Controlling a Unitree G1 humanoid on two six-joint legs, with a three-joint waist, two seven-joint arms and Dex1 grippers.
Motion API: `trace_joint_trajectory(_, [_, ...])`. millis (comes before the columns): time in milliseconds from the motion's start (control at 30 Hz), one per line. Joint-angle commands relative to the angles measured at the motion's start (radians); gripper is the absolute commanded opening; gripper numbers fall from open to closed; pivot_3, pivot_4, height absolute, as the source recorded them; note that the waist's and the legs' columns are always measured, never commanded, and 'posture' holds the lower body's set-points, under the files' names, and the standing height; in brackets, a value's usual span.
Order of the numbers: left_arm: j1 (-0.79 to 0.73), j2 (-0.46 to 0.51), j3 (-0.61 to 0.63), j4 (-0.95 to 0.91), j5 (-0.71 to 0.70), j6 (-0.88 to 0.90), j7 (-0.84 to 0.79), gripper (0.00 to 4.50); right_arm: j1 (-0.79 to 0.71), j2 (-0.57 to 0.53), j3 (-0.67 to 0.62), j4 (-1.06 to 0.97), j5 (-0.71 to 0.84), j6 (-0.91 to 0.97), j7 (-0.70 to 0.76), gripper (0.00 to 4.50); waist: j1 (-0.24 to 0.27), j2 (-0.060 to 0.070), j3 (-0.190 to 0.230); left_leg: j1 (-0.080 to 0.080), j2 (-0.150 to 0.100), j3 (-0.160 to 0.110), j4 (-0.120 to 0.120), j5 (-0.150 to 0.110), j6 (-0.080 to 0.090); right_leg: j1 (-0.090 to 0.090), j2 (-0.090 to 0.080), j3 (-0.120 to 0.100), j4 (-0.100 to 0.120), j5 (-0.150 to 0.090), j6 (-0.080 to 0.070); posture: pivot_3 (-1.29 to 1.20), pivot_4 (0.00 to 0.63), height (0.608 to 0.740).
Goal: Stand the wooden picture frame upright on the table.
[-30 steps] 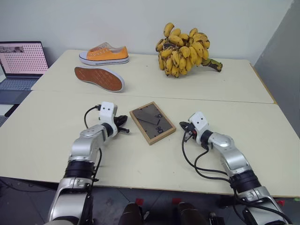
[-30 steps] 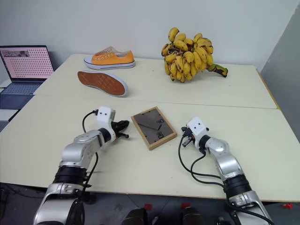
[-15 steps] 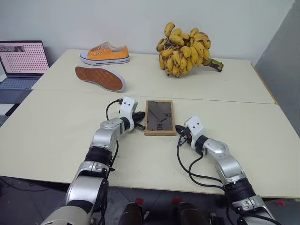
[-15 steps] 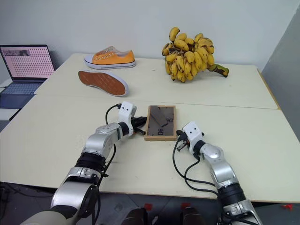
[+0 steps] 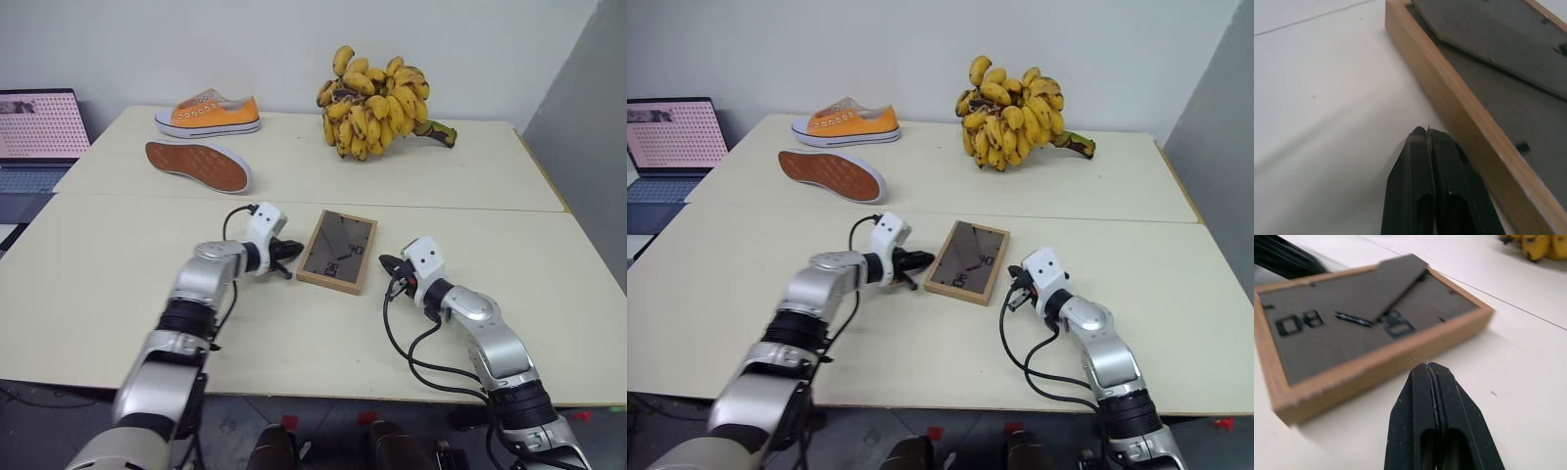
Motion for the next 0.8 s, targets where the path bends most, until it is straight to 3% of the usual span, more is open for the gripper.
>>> trace_joint_trajectory(33, [-0.068,0.106,-0.016,-0.076,-0.084,0.226,-0.185,0.24,0.016,-0.021,-0.024,-0.036,0.002,-0.031,0.008,0.0,-0.002,0.0,0.0,0.0,0.0,0.0,0.0,0.0,0.0,0.0,0.0,0.0,0.0,0.0,0.0,0.0,0.15,0.74])
trace_joint_trajectory(233, [-0.217,0.129,-0.032,0.124,-0.169,0.444,-0.382,1.26,0.049,-0.034,-0.005,-0.023,-0.035,-0.074,-0.004,0.0,0.006,0.0,0.0,-0.002,-0.001,-0.003,0.001,0.0,0.0,0.001,0.0,-0.004,-0.001,-0.001,0.002,0.0,0.15,0.74])
trace_joint_trajectory(500, [-0.283,0.072,-0.074,0.316,-0.117,0.373,-0.435,3.05,0.053,-0.052,0.03,0.008,-0.133,-0.146,-0.037,0.0,0.002,0.0,0.0,-0.003,0.0,-0.007,0.0,0.0,0.0,0.0,0.0,-0.008,0.0,-0.001,-0.002,0.0,0.15,0.74])
trace_joint_trajectory(800, [-0.365,-0.026,-0.063,0.535,-0.043,0.277,-0.391,3.05,-0.026,0.01,0.116,0.132,-0.215,-0.198,-0.07,0.0,0.002,0.0,0.0,-0.005,-0.001,-0.011,0.001,0.0,0.0,0.0,0.0,-0.011,0.0,-0.001,-0.002,0.0,0.15,0.74])
